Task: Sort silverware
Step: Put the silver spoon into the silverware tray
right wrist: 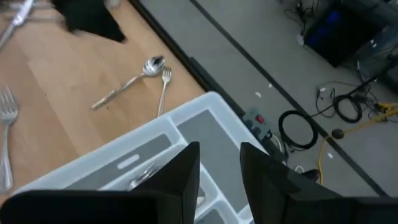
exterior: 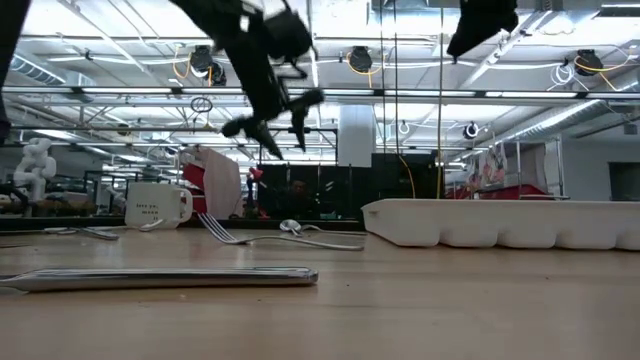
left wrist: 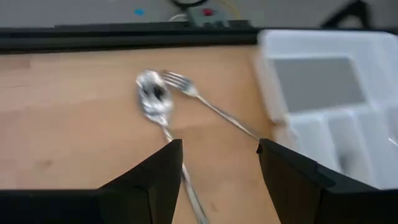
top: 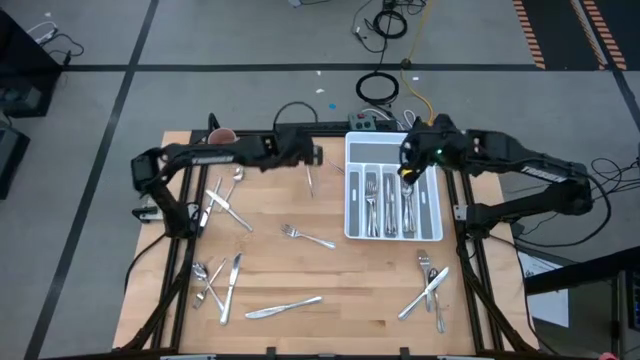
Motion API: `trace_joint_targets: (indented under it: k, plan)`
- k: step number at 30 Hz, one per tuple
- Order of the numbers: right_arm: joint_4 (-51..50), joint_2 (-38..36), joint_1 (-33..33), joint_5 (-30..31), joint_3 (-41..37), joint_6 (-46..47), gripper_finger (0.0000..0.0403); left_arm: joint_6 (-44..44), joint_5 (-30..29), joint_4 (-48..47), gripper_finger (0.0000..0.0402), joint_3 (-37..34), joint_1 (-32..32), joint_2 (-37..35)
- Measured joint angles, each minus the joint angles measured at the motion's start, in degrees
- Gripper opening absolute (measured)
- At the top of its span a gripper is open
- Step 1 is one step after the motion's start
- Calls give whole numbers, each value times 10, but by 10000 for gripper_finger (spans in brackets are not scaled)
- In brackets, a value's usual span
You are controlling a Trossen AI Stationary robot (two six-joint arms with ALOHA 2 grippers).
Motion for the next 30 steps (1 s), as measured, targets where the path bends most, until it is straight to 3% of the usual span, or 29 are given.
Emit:
trace_joint_targets:
  k: [6, 9, 14, 21, 30]
  plan:
    - [-7, -28, 0, -4, 14, -21, 107, -3, 124, 86, 216, 1, 106, 68]
    - [-14, -44, 0, -5, 14, -33, 107, 9, 176, 75, 216, 28, 141, 101]
    - [-20, -72, 0, -6, 14, -51, 107, 34, 194, -2, 216, 83, 179, 142]
    - [-7, -99, 0, 3, 14, -53, 107, 169, 198, -69, 216, 138, 204, 171]
    - [7, -100, 0, 13, 14, -33, 107, 320, 308, -74, 216, 154, 229, 215]
